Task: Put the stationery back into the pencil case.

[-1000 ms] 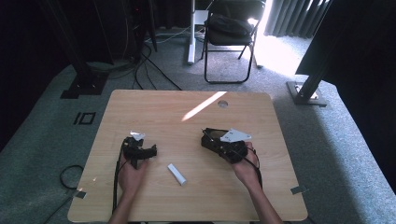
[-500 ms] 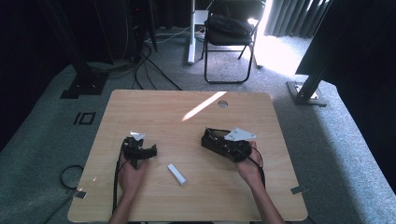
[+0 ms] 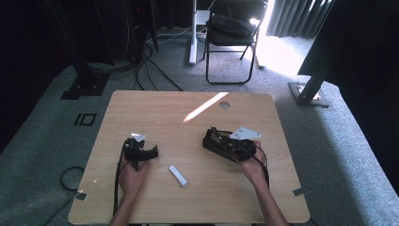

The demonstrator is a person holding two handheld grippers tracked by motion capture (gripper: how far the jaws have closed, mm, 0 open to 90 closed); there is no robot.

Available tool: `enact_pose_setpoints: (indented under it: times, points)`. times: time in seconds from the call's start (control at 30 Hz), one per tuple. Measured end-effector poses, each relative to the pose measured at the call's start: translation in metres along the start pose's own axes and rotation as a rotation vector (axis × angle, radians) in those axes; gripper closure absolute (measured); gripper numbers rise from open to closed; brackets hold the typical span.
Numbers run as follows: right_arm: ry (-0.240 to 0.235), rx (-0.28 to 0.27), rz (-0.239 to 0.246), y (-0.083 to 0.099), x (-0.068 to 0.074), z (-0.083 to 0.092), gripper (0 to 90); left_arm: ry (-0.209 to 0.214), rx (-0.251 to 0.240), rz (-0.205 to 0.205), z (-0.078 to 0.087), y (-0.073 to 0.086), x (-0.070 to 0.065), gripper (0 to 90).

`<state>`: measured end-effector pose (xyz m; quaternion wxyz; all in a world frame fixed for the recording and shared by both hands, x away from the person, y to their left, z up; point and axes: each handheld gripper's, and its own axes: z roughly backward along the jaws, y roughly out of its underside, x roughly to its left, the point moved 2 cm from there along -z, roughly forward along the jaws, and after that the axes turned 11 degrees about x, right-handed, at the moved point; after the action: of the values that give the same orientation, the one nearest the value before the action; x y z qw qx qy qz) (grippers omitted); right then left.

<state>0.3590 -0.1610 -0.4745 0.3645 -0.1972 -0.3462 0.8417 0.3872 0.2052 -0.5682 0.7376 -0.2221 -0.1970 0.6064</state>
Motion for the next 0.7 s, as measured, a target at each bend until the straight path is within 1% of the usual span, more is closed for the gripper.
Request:
enact_pose_setpoints:
  times: [0.4,0.7]
  points:
    - [0.011,0.012,-0.012,0.005,-0.012,-0.005,79.6,0.0,0.0,0.0,0.0,0.0,0.0,13.3]
    - [0.005,0.016,0.006,0.006,-0.018,-0.008,79.5,0.0,0.0,0.0,0.0,0.0,0.0,13.3]
